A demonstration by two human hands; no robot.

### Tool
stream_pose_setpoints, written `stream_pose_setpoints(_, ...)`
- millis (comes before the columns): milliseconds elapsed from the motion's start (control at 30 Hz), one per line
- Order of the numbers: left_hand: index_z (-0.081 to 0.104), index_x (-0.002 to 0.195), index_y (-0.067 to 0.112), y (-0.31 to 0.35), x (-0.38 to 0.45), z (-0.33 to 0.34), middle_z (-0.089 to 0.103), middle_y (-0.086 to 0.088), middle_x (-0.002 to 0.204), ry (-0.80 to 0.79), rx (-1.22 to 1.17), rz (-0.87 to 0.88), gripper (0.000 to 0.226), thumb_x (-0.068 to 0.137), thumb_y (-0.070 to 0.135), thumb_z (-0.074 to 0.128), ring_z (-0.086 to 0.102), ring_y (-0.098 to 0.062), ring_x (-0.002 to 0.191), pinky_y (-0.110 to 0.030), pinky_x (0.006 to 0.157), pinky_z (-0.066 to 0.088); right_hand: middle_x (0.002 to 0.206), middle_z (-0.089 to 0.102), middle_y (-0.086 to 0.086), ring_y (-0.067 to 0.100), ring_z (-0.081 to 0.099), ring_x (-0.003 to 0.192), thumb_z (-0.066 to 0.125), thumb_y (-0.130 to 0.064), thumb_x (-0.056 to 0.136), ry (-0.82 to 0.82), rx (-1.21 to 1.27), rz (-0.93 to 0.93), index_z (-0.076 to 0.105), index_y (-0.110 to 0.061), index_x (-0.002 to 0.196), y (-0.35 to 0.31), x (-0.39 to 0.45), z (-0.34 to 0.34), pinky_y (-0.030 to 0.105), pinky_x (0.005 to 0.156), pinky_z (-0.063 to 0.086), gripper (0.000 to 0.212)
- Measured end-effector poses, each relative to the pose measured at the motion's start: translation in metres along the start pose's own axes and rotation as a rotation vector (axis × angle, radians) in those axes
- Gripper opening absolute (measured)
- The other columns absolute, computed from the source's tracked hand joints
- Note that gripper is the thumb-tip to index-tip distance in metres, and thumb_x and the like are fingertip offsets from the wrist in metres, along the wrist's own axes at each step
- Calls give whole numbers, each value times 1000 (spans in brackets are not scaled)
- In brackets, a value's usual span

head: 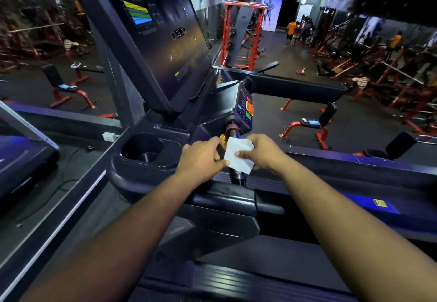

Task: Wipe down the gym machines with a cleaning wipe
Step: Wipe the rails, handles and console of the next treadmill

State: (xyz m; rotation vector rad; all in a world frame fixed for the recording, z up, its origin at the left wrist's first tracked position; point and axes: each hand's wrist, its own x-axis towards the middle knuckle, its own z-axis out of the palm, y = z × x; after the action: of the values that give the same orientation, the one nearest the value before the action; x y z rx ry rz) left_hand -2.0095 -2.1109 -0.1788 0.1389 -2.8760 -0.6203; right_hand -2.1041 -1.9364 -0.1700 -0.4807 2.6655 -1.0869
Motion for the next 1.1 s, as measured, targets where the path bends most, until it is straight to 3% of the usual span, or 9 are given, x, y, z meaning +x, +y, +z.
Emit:
stream_pose_setpoints(167, 42, 148, 35, -7, 1, 13, 54, 5, 140, -111, 150, 22, 67, 90, 60, 61, 46, -23, 132, -49, 106, 37, 116, 58, 6, 27, 56, 103, 86, -44, 76, 178, -352, -146, 54, -18, 118, 0, 9, 7, 39, 80, 48, 58)
stream_pose_setpoints(233, 42, 149, 33, -8, 2, 14, 50, 5, 146, -112, 159, 35, 67, 91, 62, 59, 43, -22, 136, -48, 108, 35, 119, 52, 8, 30, 53, 107, 84, -40, 78, 252, -482, -284, 53, -17, 121, -3, 4, 11, 42, 81, 49, 58)
stream_pose_setpoints(333, 43, 148, 32, -7, 0, 14, 49, 6, 146, -77, 136, 44, 65, 91, 59, 60, 43, -20, 136, -46, 109, 36, 118, 54, 6, 31, 60, 105, 71, -24, 89, 129, -611, -401, 62, -22, 121, -5, -10, 18, 39, 80, 50, 34)
stream_pose_setpoints(433, 43, 148, 32, -7, -2, 16, 49, 6, 146, -50, 120, 42, 66, 91, 59, 62, 43, -20, 135, -45, 109, 37, 133, 52, 6, 34, 64, 107, 63, -18, 93, 9, -694, -371, 62, -25, 131, 4, -18, 23, 39, 86, 52, 39)
stream_pose_setpoints(533, 44, 147, 32, -7, -1, 17, 50, 6, 144, -46, 120, 37, 67, 90, 61, 62, 44, -20, 135, -45, 109, 35, 160, 36, 12, 38, 57, 125, 50, -25, 103, 6, -643, -322, 49, -24, 147, 6, -9, 27, 41, 98, 48, 44)
stream_pose_setpoints(667, 44, 147, 30, -7, -1, 17, 49, 6, 146, -54, 138, 28, 68, 90, 63, 61, 42, -20, 137, -44, 109, 34, 168, 11, 18, 44, 48, 134, 35, -28, 110, -59, -590, -286, 23, -22, 161, 5, 18, 26, 46, 102, 46, 53)
stream_pose_setpoints(833, 43, 148, 29, -7, -1, 19, 47, 5, 149, -52, 134, 27, 70, 90, 65, 60, 41, -20, 139, -44, 110, 33, 167, 15, 16, 40, 45, 138, 35, -34, 109, -154, -613, -323, 11, -19, 162, 22, 3, 13, 44, 106, 42, 60)
stream_pose_setpoints(1000, 41, 149, 29, -4, 1, 18, 47, 4, 150, -96, 147, 30, 73, 89, 67, 58, 40, -20, 140, -43, 112, 33, 170, -10, 2, 24, -7, 157, 30, -40, 110, -130, -776, -379, 7, -20, 162, 23, -2, 10, 56, 124, 11, 61)
stream_pose_setpoints(1100, 44, 147, 28, -3, -2, 16, 48, 4, 148, -95, 130, 19, 70, 90, 65, 59, 40, -20, 139, -42, 113, 34, 170, -10, -1, 20, -8, 157, 28, -44, 109, -137, -779, -461, 8, -21, 162, 17, 19, 9, 56, 125, 9, 61)
